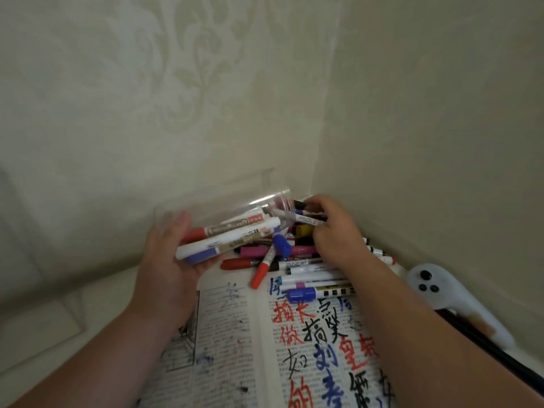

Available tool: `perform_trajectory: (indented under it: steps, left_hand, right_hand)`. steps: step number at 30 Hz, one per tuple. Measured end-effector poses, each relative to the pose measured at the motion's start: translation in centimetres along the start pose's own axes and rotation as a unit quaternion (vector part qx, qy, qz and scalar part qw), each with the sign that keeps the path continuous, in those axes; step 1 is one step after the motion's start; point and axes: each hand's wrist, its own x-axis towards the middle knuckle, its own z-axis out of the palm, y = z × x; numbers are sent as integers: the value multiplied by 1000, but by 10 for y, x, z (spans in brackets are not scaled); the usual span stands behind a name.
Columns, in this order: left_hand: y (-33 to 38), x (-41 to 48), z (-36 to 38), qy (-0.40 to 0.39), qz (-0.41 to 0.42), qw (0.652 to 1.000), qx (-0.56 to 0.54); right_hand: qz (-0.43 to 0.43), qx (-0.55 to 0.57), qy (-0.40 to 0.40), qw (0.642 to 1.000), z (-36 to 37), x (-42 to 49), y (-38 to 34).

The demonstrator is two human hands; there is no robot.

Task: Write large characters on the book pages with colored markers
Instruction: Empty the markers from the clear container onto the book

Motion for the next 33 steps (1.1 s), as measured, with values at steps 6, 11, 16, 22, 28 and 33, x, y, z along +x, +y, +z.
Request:
perform_trajectory:
  steps: [6, 11, 16, 22, 28, 33]
  left_hand:
    - [9, 11, 6, -31, 105, 965, 237]
    - [36, 26, 40, -131, 127, 963, 196]
    - [42, 34, 75, -148, 190, 926, 291]
    - [33, 37, 101, -154, 220, 934, 233]
    - [36, 42, 98, -59, 293, 929, 217]
    - [39, 35, 77, -16, 348, 920, 181]
  right_hand:
    - [-8, 256, 23, 966, 4, -6, -29]
    - [158, 490, 26, 857, 6, 7, -42]
    - [183, 516, 115, 829, 2, 13, -23]
    - [153, 376, 114, 907, 6, 6, -19]
    - [45, 174, 117, 977, 15, 1, -10]
    - [-122, -69, 113, 984, 18, 1, -5]
